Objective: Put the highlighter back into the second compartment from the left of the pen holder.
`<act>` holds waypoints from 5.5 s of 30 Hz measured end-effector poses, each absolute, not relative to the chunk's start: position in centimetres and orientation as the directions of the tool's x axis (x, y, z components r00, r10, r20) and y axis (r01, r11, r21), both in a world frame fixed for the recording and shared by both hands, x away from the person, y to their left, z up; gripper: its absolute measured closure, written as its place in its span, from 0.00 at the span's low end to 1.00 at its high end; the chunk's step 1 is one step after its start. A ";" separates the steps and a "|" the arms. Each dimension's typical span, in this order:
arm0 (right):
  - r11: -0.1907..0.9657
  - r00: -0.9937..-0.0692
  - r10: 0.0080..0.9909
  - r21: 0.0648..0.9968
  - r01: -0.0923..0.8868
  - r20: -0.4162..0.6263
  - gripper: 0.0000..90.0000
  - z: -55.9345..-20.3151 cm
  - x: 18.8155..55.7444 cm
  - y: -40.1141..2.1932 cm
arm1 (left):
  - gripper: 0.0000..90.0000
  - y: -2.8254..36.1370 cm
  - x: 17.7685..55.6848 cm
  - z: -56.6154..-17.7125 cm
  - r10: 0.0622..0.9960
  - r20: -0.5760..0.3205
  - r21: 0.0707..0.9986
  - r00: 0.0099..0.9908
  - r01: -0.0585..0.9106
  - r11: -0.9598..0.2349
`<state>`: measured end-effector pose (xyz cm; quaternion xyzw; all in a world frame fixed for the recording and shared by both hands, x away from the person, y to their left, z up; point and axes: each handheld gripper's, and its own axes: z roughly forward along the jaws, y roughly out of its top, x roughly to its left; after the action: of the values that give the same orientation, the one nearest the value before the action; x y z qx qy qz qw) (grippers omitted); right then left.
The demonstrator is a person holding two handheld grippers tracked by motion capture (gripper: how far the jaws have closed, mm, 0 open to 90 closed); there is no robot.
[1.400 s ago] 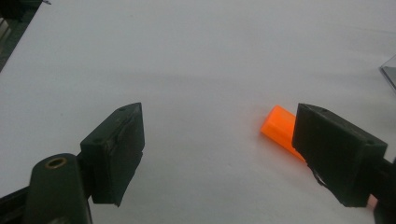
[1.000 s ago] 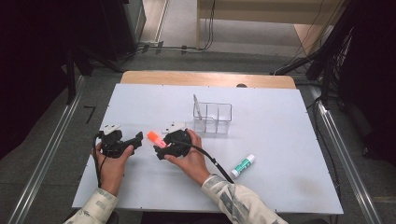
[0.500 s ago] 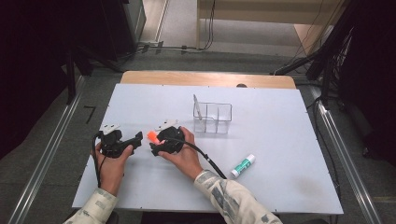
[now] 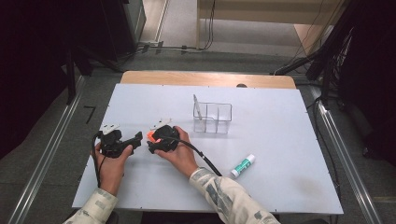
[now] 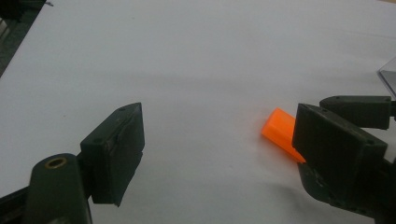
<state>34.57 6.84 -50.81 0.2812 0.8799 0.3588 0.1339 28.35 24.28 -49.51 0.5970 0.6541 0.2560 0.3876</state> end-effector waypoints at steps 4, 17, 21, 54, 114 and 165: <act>0.596 -0.807 0.589 0.698 0.397 -0.043 0.37 -51.0 34.7 7.2 | 0.20 24.3 28.3 -49.5 0.979 -0.204 0.797 0.013 0.582 0.159; 0.599 -0.815 0.579 0.697 0.395 -0.035 0.58 -51.1 34.9 7.5 | 0.20 24.3 28.3 -49.5 0.978 -0.207 0.798 0.012 0.580 0.161; 0.597 -0.815 0.579 0.696 0.399 -0.030 0.67 -51.0 34.9 7.4 | 0.20 24.3 28.4 -49.5 0.979 -0.204 0.797 0.014 0.582 0.158; 0.557 -0.819 0.574 0.727 0.401 0.012 0.72 -48.8 34.1 5.8 | 0.20 24.3 28.4 -49.5 0.979 -0.206 0.797 0.014 0.582 0.159; 0.311 -0.656 0.753 0.855 0.415 0.044 0.72 -38.8 37.5 -8.3 | 0.20 24.1 28.4 -49.6 0.979 -0.205 0.794 0.012 0.587 0.159; 0.240 -0.561 0.822 0.836 0.494 0.096 0.72 -39.9 43.5 -8.4 | 0.20 24.3 28.4 -49.6 0.978 -0.210 0.792 0.014 0.589 0.161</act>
<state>43.50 -8.41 -39.91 0.4299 0.7651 0.4419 0.1857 28.39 24.29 -49.60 0.5971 0.6558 0.2507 0.3880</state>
